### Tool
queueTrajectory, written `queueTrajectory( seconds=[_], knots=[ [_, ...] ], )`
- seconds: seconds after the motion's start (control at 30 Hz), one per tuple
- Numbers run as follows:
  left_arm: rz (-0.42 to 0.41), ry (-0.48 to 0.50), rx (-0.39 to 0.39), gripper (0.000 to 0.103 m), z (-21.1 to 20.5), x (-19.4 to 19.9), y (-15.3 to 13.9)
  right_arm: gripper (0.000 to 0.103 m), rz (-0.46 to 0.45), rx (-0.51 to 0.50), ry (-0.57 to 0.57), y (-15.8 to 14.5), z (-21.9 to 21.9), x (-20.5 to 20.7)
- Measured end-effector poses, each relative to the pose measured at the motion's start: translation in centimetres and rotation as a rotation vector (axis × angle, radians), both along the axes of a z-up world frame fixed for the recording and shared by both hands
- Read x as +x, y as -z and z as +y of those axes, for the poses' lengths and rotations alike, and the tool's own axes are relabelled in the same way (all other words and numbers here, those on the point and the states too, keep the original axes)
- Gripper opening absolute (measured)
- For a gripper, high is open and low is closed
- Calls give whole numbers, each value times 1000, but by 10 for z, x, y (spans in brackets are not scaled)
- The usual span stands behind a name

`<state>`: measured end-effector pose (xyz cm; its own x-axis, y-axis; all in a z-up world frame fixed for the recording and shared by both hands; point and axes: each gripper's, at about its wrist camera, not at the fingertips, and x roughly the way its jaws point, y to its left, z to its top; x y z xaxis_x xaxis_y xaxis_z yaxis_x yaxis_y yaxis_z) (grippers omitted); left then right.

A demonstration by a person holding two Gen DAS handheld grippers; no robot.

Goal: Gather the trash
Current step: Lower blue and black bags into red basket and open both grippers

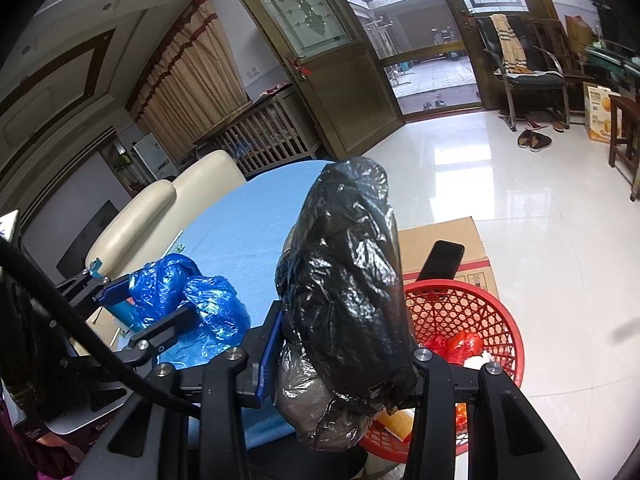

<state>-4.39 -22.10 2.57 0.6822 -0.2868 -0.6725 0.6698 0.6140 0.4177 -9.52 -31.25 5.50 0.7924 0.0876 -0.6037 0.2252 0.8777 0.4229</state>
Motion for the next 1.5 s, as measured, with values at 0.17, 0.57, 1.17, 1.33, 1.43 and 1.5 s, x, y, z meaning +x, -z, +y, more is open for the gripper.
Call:
queueTrajectory(
  seconds=[0.17,0.57,1.17,1.33,1.43,1.5],
  knots=[
    [25,9,7,55,-5,8,1,46,24,20,36,2,-6,-1],
    [53,43,31,55,-25,15,7,46,63,72,104,6,-27,-4],
    [127,38,61,56,-45,29,25,46,136,158,165,23,-47,-3],
    [172,38,65,56,-54,32,37,46,154,178,179,26,-51,0],
    [208,38,63,56,-57,35,43,46,162,192,186,29,-52,1],
    [230,37,63,56,-59,37,47,46,170,200,192,31,-53,3]
  ],
)
